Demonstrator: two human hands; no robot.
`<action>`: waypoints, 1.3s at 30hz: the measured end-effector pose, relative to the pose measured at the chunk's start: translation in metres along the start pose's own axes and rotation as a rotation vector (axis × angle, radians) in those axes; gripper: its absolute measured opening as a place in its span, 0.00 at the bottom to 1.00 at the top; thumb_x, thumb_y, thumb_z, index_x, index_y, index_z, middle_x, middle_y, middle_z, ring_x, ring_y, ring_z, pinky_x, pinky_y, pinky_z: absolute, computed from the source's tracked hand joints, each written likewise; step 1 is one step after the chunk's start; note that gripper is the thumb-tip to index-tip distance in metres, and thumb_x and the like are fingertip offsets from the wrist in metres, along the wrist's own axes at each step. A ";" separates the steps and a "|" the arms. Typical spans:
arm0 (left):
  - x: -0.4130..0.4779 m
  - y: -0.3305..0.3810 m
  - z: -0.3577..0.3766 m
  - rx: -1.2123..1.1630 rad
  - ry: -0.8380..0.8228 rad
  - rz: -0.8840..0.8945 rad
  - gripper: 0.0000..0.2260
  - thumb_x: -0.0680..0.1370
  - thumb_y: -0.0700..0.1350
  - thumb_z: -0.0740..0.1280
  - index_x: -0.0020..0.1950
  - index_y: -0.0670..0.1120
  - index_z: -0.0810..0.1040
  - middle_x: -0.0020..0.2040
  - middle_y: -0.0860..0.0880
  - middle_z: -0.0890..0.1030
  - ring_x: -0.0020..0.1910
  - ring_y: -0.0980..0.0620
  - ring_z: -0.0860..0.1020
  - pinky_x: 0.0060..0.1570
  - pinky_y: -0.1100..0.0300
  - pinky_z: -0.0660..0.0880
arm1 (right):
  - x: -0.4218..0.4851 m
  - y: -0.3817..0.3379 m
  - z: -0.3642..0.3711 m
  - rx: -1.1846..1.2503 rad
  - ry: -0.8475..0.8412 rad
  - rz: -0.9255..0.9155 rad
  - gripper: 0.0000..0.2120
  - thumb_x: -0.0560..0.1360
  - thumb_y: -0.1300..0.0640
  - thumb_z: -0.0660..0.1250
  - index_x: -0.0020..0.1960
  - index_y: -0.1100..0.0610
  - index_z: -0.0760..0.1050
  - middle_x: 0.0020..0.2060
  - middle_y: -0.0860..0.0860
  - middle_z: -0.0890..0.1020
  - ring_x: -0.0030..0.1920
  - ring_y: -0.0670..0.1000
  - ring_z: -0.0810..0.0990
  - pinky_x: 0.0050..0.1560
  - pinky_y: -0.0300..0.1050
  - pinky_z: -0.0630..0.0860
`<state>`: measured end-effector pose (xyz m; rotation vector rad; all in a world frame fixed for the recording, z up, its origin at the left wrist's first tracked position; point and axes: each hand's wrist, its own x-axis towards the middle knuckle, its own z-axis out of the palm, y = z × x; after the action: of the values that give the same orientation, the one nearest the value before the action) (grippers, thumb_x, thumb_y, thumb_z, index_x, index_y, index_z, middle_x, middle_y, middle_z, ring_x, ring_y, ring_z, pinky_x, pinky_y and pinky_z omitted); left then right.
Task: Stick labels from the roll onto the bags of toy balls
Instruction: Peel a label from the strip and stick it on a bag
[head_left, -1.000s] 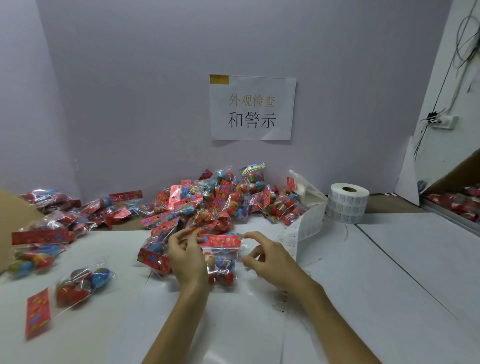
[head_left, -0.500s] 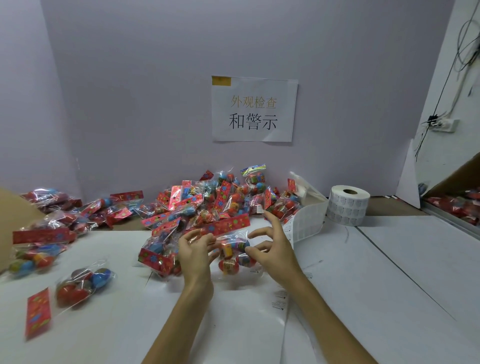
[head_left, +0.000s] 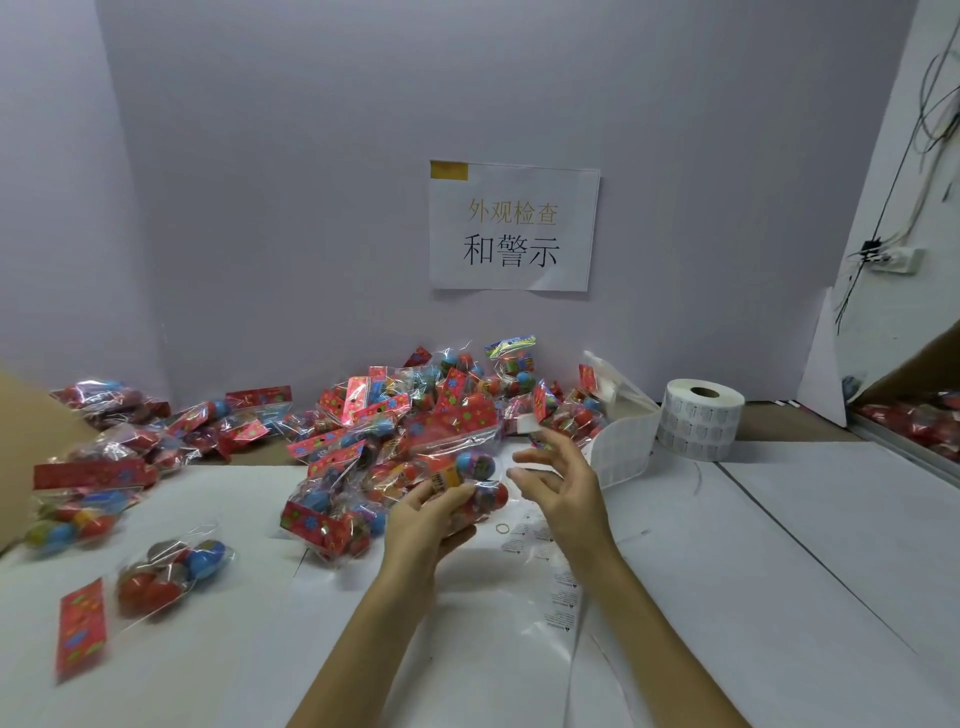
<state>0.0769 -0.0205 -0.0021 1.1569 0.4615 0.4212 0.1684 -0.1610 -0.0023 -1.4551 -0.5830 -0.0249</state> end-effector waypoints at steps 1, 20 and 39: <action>0.002 0.001 -0.001 -0.031 0.032 -0.008 0.11 0.76 0.38 0.74 0.59 0.40 0.82 0.50 0.41 0.87 0.49 0.45 0.85 0.45 0.56 0.82 | 0.000 -0.001 -0.001 0.015 -0.008 0.008 0.17 0.76 0.60 0.73 0.62 0.48 0.78 0.52 0.49 0.85 0.51 0.47 0.85 0.48 0.42 0.82; 0.015 -0.002 -0.006 -0.242 0.141 0.034 0.06 0.75 0.36 0.75 0.50 0.42 0.82 0.40 0.46 0.87 0.39 0.49 0.85 0.42 0.55 0.79 | -0.004 -0.005 0.006 0.202 -0.343 0.261 0.17 0.73 0.54 0.68 0.60 0.60 0.82 0.32 0.54 0.76 0.30 0.49 0.69 0.33 0.41 0.70; 0.002 0.002 -0.003 -0.058 0.172 0.126 0.15 0.76 0.37 0.75 0.61 0.41 0.81 0.55 0.40 0.85 0.56 0.40 0.83 0.62 0.44 0.79 | -0.007 -0.009 0.006 0.084 -0.317 0.187 0.10 0.76 0.55 0.70 0.55 0.55 0.84 0.33 0.54 0.78 0.31 0.50 0.71 0.38 0.44 0.71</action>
<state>0.0769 -0.0166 -0.0010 1.1013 0.5240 0.6431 0.1567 -0.1586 0.0030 -1.4359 -0.6930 0.3795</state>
